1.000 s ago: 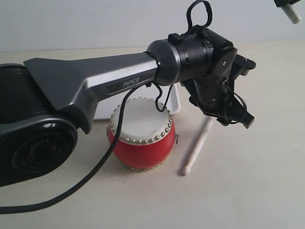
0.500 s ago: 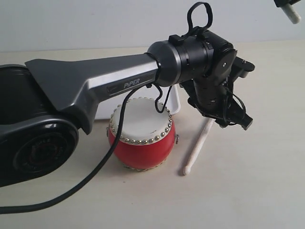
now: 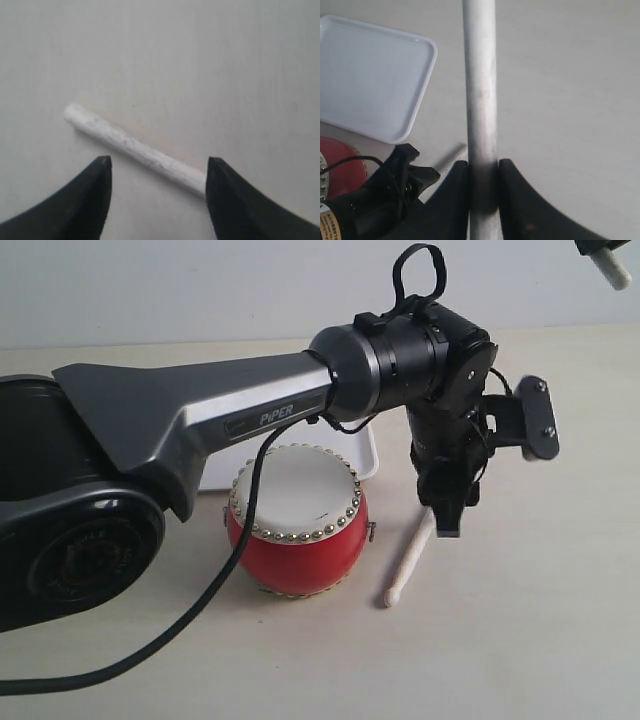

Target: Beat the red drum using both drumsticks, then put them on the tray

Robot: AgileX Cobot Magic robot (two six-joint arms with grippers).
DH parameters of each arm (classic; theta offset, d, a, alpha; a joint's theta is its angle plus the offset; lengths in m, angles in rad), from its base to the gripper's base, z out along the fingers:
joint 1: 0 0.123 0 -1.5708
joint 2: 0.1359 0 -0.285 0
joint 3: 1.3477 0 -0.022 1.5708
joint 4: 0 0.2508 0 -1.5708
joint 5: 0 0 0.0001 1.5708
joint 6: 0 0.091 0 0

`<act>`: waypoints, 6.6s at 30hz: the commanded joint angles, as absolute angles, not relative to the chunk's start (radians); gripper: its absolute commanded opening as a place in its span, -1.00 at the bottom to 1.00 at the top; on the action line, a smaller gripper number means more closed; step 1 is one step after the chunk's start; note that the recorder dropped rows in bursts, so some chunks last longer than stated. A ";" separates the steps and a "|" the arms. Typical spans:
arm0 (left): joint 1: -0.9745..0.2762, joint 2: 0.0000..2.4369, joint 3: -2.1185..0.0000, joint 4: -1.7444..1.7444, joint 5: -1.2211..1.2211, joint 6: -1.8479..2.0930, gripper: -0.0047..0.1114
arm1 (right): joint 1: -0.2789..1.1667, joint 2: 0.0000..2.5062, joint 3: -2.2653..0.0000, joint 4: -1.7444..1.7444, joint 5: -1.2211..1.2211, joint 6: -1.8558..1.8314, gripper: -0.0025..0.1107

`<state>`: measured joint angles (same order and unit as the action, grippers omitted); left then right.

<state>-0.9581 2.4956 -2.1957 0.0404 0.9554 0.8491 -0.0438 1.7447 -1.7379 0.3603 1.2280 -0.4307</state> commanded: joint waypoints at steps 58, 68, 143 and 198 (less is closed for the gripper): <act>-0.973 2.475 -2.202 0.292 0.892 1.594 0.02 | -0.046 1.729 -1.733 0.419 1.221 -0.435 -0.96; -0.965 2.475 -2.202 0.292 0.894 1.643 0.02 | -0.046 1.729 -1.733 0.419 1.221 -0.435 -0.96; -1.010 2.512 -2.189 0.106 0.996 2.023 0.02 | -0.046 1.727 -1.733 0.439 1.221 -0.433 -0.96; -0.977 2.508 -2.189 0.063 1.016 2.029 0.02 | -0.046 1.749 -1.733 0.418 1.221 -0.444 -0.96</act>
